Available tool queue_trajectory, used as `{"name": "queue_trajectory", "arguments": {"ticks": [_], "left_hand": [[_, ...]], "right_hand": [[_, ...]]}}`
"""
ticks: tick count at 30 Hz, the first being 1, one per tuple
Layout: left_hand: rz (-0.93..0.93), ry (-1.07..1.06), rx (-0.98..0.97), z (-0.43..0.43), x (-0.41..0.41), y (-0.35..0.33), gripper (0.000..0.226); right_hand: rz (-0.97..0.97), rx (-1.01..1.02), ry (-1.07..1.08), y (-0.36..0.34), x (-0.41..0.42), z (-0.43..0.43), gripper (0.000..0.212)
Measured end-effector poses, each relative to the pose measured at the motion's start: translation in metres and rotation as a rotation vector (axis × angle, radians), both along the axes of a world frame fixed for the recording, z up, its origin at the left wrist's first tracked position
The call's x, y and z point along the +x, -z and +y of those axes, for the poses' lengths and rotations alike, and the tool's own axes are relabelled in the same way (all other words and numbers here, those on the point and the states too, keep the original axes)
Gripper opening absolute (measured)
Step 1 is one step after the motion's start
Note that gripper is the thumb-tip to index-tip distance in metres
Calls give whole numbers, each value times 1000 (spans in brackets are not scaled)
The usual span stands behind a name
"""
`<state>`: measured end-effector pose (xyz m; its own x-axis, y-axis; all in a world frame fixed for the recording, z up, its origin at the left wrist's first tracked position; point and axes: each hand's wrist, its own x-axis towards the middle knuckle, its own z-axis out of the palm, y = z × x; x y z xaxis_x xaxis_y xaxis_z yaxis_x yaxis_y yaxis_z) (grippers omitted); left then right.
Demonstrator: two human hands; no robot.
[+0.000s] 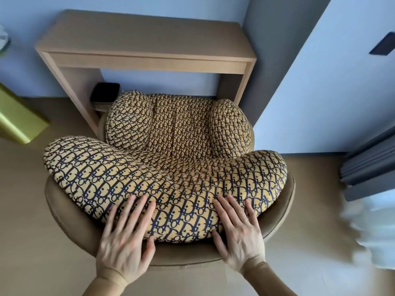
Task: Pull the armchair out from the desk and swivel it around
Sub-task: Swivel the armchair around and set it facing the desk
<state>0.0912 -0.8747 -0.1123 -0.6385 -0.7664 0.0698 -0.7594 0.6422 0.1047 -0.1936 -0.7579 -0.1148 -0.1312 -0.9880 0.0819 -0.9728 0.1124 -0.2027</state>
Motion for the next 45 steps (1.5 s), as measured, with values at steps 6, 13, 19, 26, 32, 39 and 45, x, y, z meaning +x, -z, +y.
{"name": "queue_trajectory", "arguments": {"ticks": [6, 13, 19, 26, 32, 39, 45], "left_hand": [[-39, -18, -47, 4, -22, 1, 85], [-67, -50, -68, -13, -38, 0, 88], [-55, -65, -107, -50, -53, 5, 89], [-28, -82, -143, -106, -72, 12, 87], [-24, -82, -163, -163, -89, 14, 85], [-16, -75, -157, -202, -97, 14, 86], [-32, -62, -113, -203, -92, 18, 86]], "right_hand": [[-21, 12, -29, -4, -28, -5, 77], [-55, -37, -44, 4, -45, -26, 78], [-37, -86, -58, 9, -62, -66, 76], [-19, -119, -58, 13, -83, -124, 72], [4, -143, -54, 15, -98, -182, 68], [30, -125, -43, 14, -104, -220, 69], [70, -8, -33, 13, -98, -220, 73]]}}
